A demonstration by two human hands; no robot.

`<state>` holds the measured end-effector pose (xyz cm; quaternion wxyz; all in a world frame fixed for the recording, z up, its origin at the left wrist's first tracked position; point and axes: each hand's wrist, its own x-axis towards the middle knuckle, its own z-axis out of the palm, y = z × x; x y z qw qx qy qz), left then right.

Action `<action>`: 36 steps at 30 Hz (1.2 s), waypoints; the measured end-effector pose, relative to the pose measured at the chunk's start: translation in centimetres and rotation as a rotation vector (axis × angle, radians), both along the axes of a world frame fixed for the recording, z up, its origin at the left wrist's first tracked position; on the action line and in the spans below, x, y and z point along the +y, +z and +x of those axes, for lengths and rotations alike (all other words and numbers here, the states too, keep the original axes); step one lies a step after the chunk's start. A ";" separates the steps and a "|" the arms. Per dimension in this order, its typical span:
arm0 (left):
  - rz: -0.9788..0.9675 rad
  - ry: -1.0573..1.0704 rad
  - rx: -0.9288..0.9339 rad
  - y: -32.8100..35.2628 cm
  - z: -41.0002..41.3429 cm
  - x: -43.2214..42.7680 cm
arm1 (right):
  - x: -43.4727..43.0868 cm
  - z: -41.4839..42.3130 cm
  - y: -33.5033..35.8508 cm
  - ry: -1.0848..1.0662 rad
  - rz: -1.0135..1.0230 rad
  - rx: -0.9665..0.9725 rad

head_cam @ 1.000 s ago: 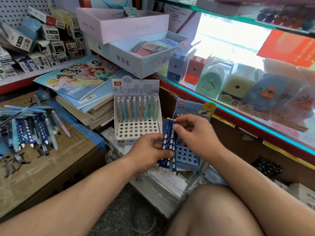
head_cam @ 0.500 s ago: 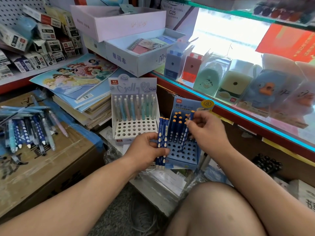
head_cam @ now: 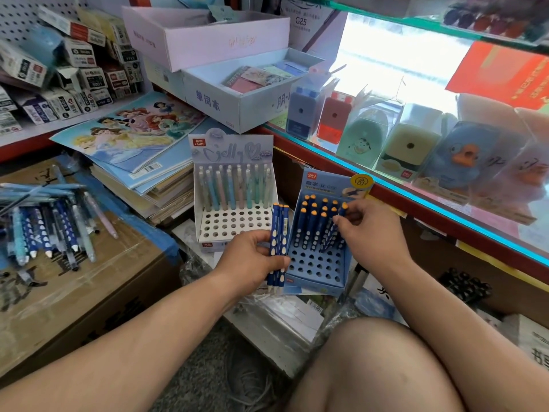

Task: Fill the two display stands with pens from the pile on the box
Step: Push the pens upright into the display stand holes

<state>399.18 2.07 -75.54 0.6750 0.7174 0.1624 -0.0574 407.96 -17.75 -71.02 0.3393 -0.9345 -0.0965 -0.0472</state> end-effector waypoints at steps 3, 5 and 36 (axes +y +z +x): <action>-0.002 -0.004 0.000 0.0 0.0 0.0 | 0.0 0.1 -0.1 0.003 -0.049 0.015; -0.006 -0.008 -0.001 0.0 0.1 0.0 | 0.2 0.2 -0.2 0.014 -0.102 0.008; 0.108 -0.068 -0.076 0.1 -0.1 -0.2 | -0.8 -0.8 1.2 -0.071 0.264 -0.065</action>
